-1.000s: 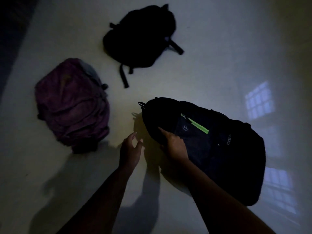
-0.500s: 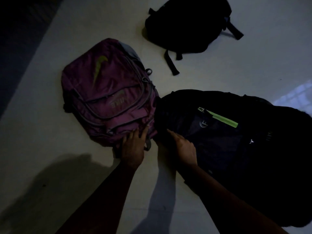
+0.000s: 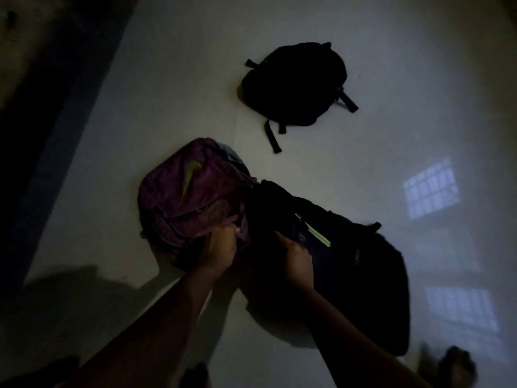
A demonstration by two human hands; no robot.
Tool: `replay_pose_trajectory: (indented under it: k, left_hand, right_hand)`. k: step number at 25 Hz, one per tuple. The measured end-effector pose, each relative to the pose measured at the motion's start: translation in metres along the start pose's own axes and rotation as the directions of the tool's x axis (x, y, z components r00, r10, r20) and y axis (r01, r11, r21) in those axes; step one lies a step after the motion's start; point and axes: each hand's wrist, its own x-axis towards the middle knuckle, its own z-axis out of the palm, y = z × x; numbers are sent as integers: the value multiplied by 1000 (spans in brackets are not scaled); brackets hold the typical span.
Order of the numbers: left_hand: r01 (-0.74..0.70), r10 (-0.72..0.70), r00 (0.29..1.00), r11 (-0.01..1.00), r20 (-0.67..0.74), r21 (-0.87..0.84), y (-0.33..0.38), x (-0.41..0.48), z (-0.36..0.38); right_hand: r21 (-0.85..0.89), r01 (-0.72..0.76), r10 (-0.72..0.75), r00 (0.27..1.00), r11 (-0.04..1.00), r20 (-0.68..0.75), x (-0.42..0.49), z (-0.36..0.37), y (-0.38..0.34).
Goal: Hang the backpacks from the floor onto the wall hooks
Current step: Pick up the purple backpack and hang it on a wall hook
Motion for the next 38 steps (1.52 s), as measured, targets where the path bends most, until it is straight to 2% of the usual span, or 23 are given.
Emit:
replay_pose_trajectory:
  k: [1, 2, 3, 4, 5, 6, 7, 8, 11, 16, 18, 21, 23, 28, 31, 38]
  left_hand:
    - [-2, 2, 1000, 1000, -4, -6, 20, -9, -19]
    - [24, -22, 999, 999, 43, -41, 49, -22, -45]
    - [53, -44, 995, 993, 89, -103, 77, -34, -71]
    - [78, -63, 993, 985, 96, -156, 102, -42, -92]
    - [115, -93, 990, 971, 109, -209, 130, -51, -112]
    - [162, -130, 982, 952, 134, -261, 159, -62, -131]
    - [214, -169, 972, 926, 166, -310, 191, -73, -148]
    - [266, -209, 959, 894, 189, -362, 218, -80, -159]
    - [351, -264, 935, 783, 238, -513, 309, -107, -173]
    - [419, -337, 899, 474, 280, -774, 460, -168, -162]
    - [403, -310, 906, 431, 287, -807, 512, -174, -155]
    - [363, -246, 927, 406, 282, -839, 599, -159, -146]
    - [332, -177, 943, 425, 282, -842, 647, -134, -140]
    - [269, -59, 961, 420, 269, -867, 741, -43, -121]
    - [275, 8, 953, 393, 302, -878, 799, 32, -111]
    - [313, 94, 909, 488, 406, -815, 916, 191, -101]
  right_hand:
    - [94, 23, -28, 998, 995, 57, -5, -15, -10]
    - [298, -4, -38, 990, 954, 135, -12, -42, -22]
    - [325, 57, -129, 970, 944, 204, -26, -74, -32]
    - [382, 138, -211, 965, 914, 158, -40, -105, -32]
    - [452, 13, -116, 972, 892, 202, -58, -134, -40]
    - [451, -72, 19, 993, 890, 120, -74, -164, -44]
    - [362, -75, 95, 995, 929, -36, -90, -191, -43]
    - [358, -47, 84, 992, 933, -91, -103, -213, -48]
    - [399, 43, -9, 996, 916, -88, -135, -297, -48]
    - [333, 137, -119, 990, 933, -73, -163, -442, 12]
    - [300, 157, -137, 987, 941, -87, -164, -495, 35]
    - [278, 191, -144, 973, 941, -181, -148, -580, 70]
    - [275, 201, -132, 959, 940, -250, -126, -628, 85]
    - [273, 171, -54, 919, 947, -390, -42, -715, 114]
    - [333, 171, 1, 889, 927, -457, 24, -764, 128]
    - [422, 50, 196, 833, 905, -518, 169, -873, 147]
